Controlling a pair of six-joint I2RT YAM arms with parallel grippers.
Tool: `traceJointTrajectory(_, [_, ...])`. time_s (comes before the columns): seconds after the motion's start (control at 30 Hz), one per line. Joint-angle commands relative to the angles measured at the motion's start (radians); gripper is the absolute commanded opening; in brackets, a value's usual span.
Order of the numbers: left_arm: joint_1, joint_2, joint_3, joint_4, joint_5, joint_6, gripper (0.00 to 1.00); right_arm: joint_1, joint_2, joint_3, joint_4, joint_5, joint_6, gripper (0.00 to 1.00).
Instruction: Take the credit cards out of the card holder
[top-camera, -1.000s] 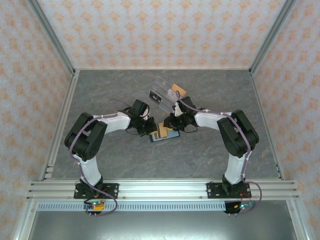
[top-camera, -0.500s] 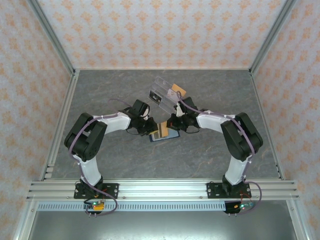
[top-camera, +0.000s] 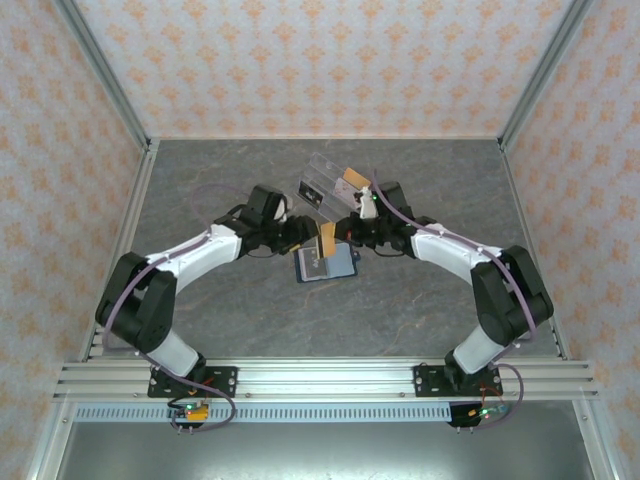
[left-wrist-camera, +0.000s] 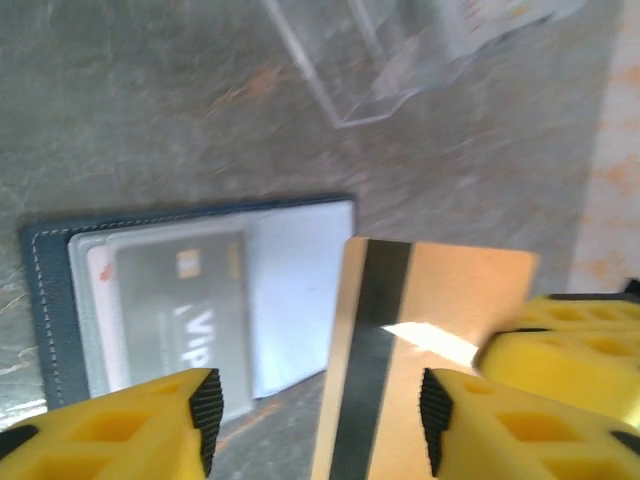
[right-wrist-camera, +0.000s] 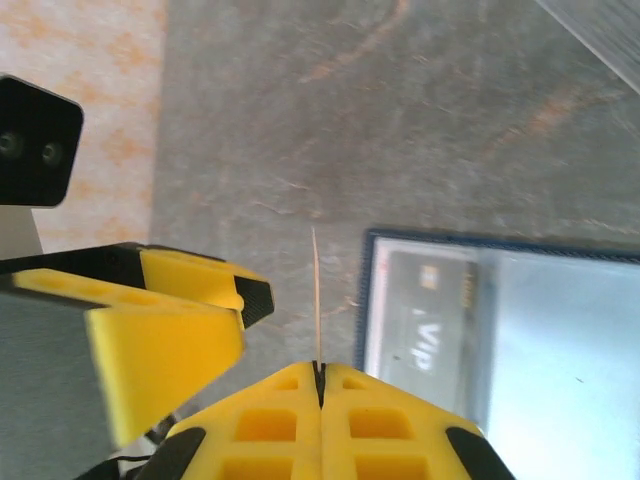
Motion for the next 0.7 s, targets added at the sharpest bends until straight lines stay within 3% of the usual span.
traceJointTrajectory(0.0, [0.044, -0.062, -0.03, 0.14, 0.067, -0.064, 0.65, -0.049, -0.019, 0.017, 0.172, -0.144, 0.11, 0.0])
traceJointTrajectory(0.13, [0.084, -0.09, -0.035, 0.239, 0.144, -0.106, 0.7, -0.091, -0.007, 0.045, 0.269, -0.23, 0.192, 0.0])
traceJointTrajectory(0.33, [0.087, -0.046, 0.003, 0.352, 0.253, -0.16, 0.69, -0.129, 0.003, 0.087, 0.376, -0.312, 0.294, 0.0])
traceJointTrajectory(0.5, [0.088, 0.0, 0.022, 0.44, 0.303, -0.193, 0.6, -0.139, 0.03, 0.129, 0.431, -0.348, 0.36, 0.0])
traceJointTrajectory(0.67, [0.094, -0.018, 0.014, 0.484, 0.297, -0.189, 0.41, -0.138, 0.051, 0.168, 0.471, -0.359, 0.406, 0.0])
